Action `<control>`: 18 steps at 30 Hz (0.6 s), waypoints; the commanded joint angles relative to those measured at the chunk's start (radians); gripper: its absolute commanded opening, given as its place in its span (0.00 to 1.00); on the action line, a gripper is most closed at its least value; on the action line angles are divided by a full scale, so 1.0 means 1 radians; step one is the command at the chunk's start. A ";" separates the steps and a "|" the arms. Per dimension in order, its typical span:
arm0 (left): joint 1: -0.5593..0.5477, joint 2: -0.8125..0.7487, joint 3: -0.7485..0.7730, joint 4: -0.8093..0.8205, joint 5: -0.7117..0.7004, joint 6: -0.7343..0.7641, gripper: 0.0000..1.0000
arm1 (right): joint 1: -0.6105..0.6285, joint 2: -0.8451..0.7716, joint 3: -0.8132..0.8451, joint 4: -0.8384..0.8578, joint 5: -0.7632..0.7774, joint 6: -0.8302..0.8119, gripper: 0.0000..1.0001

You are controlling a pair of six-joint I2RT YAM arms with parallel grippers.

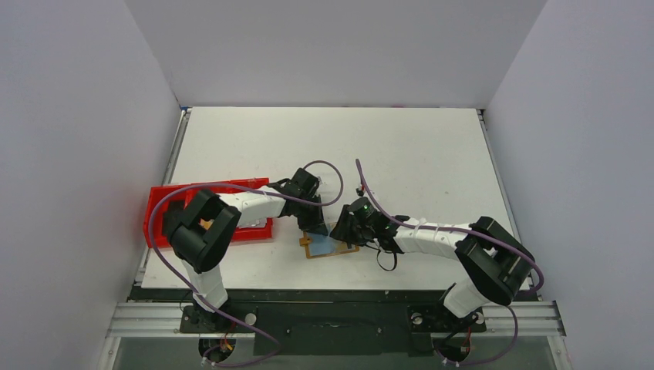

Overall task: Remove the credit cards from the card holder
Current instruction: Remove the credit card from the card holder.

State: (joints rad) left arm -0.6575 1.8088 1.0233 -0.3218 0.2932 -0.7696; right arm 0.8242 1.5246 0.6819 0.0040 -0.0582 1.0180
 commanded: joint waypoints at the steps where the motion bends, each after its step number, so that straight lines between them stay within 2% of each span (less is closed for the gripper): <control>1: 0.007 0.010 -0.028 0.010 -0.051 0.034 0.00 | -0.006 -0.020 -0.006 -0.041 0.054 -0.012 0.40; 8: 0.007 0.016 -0.019 0.011 -0.044 0.037 0.00 | 0.010 0.006 -0.008 -0.015 0.015 -0.017 0.36; 13: 0.007 0.017 -0.011 0.009 -0.041 0.037 0.00 | 0.022 0.005 -0.019 -0.013 0.009 -0.007 0.23; 18: 0.008 0.011 -0.006 0.004 -0.040 0.037 0.00 | 0.022 -0.001 -0.033 0.001 0.005 -0.002 0.16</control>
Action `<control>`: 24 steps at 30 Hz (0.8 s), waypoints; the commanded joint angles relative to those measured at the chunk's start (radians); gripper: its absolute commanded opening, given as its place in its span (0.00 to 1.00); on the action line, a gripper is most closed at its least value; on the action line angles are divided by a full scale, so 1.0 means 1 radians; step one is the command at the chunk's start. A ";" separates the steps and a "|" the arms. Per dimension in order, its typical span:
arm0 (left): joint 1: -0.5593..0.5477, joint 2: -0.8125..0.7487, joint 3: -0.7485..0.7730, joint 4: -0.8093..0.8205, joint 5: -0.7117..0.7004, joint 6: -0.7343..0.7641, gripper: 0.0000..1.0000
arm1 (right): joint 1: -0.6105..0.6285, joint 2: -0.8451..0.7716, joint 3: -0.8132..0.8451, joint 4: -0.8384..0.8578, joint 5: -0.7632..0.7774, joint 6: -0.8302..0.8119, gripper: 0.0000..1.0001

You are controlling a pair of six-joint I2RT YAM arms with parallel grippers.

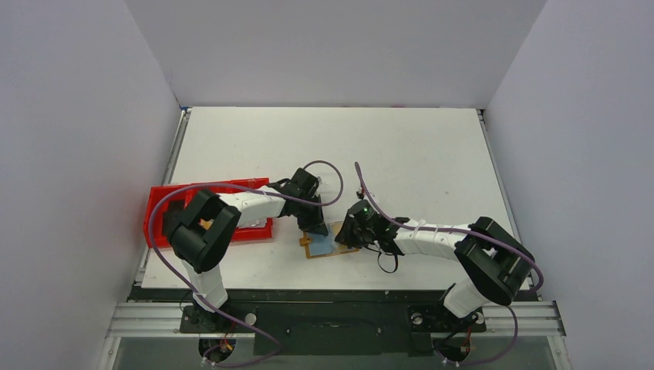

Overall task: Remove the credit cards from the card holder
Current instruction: Remove the credit card from the card holder.

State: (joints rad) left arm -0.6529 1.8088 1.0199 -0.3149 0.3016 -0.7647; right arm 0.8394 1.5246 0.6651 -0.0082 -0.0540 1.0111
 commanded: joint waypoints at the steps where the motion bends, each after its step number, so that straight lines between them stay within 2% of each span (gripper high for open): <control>1: 0.003 0.008 -0.002 -0.001 -0.047 0.032 0.00 | 0.006 0.000 -0.016 0.022 -0.001 0.007 0.15; 3: 0.003 0.003 0.001 0.000 -0.047 0.033 0.00 | 0.007 0.003 -0.015 0.030 -0.004 0.007 0.13; 7: 0.002 -0.017 0.014 -0.015 -0.041 0.035 0.00 | 0.006 -0.006 -0.008 0.024 0.001 0.004 0.00; 9: 0.004 -0.042 0.022 -0.029 -0.045 0.039 0.02 | 0.008 -0.011 -0.003 0.019 0.000 0.001 0.00; 11: 0.007 -0.077 0.034 -0.051 -0.058 0.039 0.10 | 0.012 -0.024 0.004 0.017 -0.002 -0.002 0.00; 15: 0.030 -0.160 0.044 -0.099 -0.100 0.037 0.15 | 0.025 -0.040 0.035 0.011 -0.008 -0.011 0.00; 24: 0.126 -0.294 0.002 -0.161 -0.107 0.071 0.17 | 0.076 -0.030 0.108 0.011 -0.012 -0.019 0.00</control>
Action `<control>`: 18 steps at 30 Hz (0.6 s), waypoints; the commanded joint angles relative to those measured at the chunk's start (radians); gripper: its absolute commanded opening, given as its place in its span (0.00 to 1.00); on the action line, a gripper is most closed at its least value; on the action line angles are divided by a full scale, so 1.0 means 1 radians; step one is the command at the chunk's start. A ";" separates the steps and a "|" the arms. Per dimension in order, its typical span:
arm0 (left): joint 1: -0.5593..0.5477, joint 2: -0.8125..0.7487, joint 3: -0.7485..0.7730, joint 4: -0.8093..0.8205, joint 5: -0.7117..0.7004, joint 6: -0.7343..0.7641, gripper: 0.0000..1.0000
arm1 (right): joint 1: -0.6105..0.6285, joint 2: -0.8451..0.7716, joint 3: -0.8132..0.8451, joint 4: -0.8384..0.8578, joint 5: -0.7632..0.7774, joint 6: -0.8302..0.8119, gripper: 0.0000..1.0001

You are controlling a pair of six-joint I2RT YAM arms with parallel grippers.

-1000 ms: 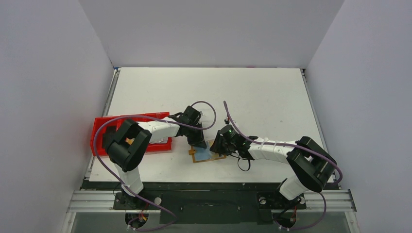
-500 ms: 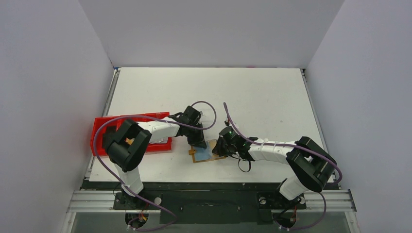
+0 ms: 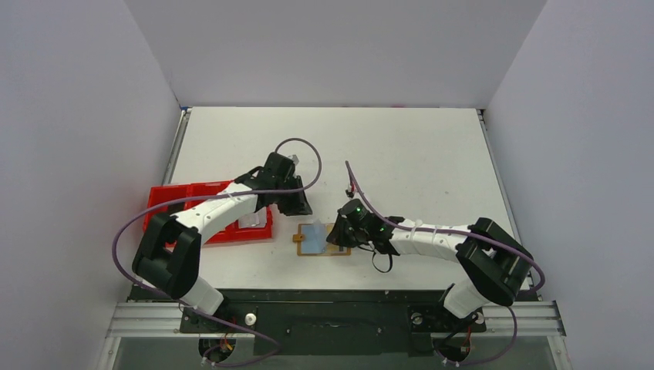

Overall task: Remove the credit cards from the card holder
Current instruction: Remove the credit card from the card holder.

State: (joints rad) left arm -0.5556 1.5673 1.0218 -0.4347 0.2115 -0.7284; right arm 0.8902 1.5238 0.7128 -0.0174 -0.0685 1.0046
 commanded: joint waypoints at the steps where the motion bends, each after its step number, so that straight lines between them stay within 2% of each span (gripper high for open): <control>1: 0.032 -0.056 -0.006 -0.045 -0.014 0.038 0.17 | 0.029 -0.022 0.075 0.020 0.002 -0.013 0.00; 11: 0.061 -0.097 -0.044 -0.073 -0.021 0.054 0.17 | 0.081 0.085 0.217 -0.037 -0.007 -0.041 0.00; 18: 0.076 -0.113 -0.043 -0.099 -0.023 0.075 0.17 | 0.100 0.179 0.241 -0.012 -0.020 -0.039 0.01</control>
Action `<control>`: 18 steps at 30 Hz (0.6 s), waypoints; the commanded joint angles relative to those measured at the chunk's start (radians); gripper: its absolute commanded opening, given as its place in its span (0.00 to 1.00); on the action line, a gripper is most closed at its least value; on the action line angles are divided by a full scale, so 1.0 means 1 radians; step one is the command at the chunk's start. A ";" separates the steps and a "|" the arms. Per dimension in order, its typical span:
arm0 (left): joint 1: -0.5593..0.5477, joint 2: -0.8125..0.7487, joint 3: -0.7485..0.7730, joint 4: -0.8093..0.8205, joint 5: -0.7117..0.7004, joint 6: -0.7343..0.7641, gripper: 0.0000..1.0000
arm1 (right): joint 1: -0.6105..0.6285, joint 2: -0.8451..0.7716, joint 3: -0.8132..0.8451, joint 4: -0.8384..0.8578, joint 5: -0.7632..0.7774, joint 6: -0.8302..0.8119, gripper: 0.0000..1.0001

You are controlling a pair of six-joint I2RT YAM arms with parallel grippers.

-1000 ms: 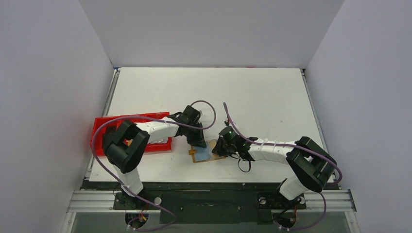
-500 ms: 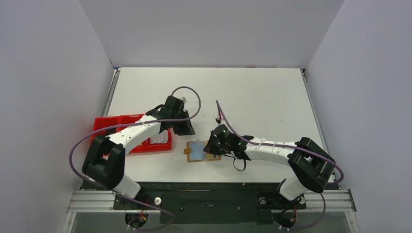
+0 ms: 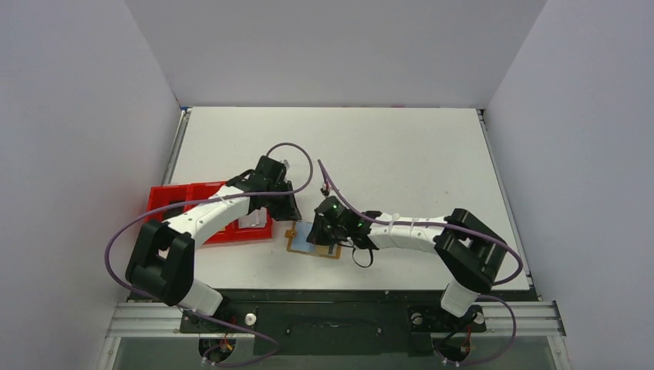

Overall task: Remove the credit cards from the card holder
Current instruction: Remove the credit card from the card holder.

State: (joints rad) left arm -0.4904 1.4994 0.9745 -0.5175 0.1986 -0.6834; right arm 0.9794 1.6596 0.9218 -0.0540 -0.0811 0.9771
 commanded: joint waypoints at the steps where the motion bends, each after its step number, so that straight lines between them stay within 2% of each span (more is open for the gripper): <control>1: 0.012 -0.047 0.004 -0.017 -0.011 0.032 0.17 | 0.013 0.051 0.034 0.035 -0.009 -0.008 0.01; 3: 0.015 -0.048 0.003 -0.020 -0.011 0.037 0.17 | 0.016 0.073 0.035 0.044 -0.017 -0.002 0.02; 8: 0.017 -0.042 0.010 -0.022 -0.003 0.042 0.17 | 0.023 0.098 0.049 0.084 -0.020 0.006 0.14; 13: 0.015 -0.016 0.017 -0.012 0.024 0.043 0.17 | 0.025 0.062 0.040 0.078 0.000 0.003 0.32; 18: 0.008 0.024 0.008 0.027 0.058 0.034 0.17 | 0.024 0.009 0.004 0.082 0.018 0.014 0.44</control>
State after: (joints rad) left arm -0.4812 1.4940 0.9745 -0.5354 0.2146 -0.6605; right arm 0.9966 1.7458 0.9314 -0.0097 -0.1009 0.9848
